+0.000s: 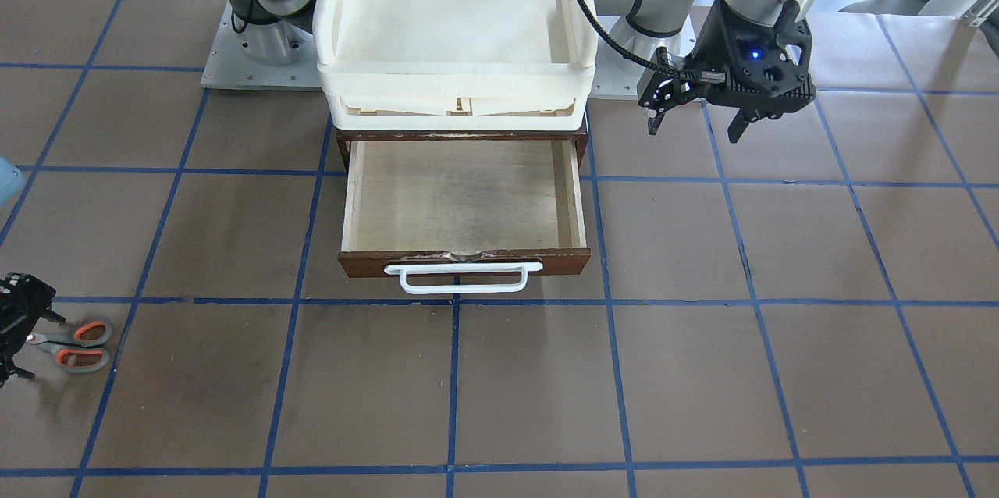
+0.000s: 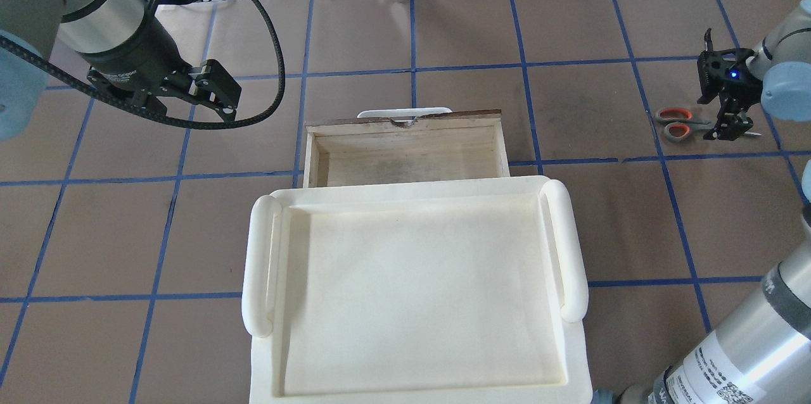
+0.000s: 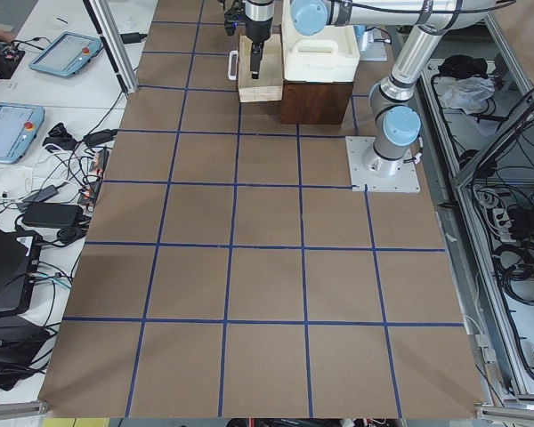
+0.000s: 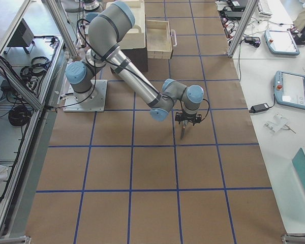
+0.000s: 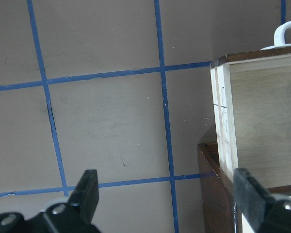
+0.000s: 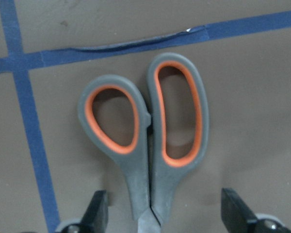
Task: Put scissors in drawer and close it
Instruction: 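Lower the right gripper, grasp the scissors by the handles, lift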
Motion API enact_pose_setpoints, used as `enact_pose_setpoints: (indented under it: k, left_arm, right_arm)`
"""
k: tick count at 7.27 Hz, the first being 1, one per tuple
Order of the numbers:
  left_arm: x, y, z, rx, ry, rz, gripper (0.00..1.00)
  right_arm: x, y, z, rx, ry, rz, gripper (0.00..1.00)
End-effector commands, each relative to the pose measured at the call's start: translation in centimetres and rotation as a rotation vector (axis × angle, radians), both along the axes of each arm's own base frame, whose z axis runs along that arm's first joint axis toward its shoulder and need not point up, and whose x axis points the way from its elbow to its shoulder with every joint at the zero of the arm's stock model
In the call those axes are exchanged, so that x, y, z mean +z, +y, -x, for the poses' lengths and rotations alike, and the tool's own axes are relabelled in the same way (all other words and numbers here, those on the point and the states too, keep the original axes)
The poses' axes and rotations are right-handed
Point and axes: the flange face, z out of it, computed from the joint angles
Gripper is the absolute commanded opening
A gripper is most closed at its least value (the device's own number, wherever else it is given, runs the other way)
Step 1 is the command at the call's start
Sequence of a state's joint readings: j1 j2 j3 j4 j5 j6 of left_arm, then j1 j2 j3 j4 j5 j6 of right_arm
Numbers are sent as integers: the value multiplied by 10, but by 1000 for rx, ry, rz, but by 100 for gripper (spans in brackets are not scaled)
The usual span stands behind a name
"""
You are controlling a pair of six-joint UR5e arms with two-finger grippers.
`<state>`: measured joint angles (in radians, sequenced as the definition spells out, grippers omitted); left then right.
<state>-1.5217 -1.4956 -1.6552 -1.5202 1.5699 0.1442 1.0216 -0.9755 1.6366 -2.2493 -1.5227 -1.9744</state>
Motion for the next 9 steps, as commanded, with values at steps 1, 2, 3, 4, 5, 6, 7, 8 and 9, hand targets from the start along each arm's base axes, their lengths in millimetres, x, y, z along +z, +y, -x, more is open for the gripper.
enact_pose_setpoints:
  k: [1,2,3,4,5,6,7,8,9]
  left_arm:
    - [0,0,0,-2,-1,-2,100]
    - [-1,0,0,-2,1,-2,100]
    - [-1,-1,0,-2,1,-2,100]
    - [-1,-1,0,-2,1,-2,100]
    - [-1,0,0,-2,-1,-2,100]
    - [-1,0,0,-2,-1,-3,100]
    - [-1,0,0,-2,-1,-2,100]
    - [-1,0,0,-2,-1,-2,100]
    - [-1,0,0,-2,-1,-2,100]
  right_arm:
    - [-2,3,-3,-3,-1,-6,61]
    - [-2,3,-4,0,0,-4,54]
    - [2,3,-4,7,3,1,41]
    - [8,3,-4,11,8,9,22]
    - [11,3,-4,12,12,12,10]
    - [11,3,-4,30,14,12,7]
    - [21,-1,-4,30,25,35,7]
    - [54,-1,-13,36,46,71,5]
    - [89,-2,-39,72,69,84,3]
